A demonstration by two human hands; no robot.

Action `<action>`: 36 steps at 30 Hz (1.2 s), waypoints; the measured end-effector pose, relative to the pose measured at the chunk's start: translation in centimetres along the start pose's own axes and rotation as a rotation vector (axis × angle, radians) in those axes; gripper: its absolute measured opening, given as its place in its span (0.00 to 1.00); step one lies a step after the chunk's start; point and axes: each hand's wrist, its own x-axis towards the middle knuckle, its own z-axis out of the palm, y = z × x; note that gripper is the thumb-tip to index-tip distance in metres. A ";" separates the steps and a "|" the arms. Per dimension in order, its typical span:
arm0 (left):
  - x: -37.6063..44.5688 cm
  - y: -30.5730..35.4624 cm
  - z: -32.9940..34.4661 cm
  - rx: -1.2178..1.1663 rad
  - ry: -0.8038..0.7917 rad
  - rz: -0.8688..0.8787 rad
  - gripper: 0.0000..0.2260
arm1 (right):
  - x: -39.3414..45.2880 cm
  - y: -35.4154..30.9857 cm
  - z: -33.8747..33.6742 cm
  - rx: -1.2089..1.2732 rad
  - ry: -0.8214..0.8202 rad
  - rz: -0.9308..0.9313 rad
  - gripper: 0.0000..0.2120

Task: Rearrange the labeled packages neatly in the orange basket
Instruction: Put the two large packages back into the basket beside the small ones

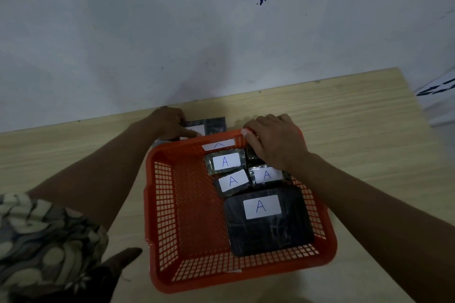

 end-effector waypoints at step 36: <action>-12.4 -2.5 -6.9 -1.165 0.326 -0.011 0.18 | -0.8 -2.1 -2.0 -0.024 -0.145 0.137 0.23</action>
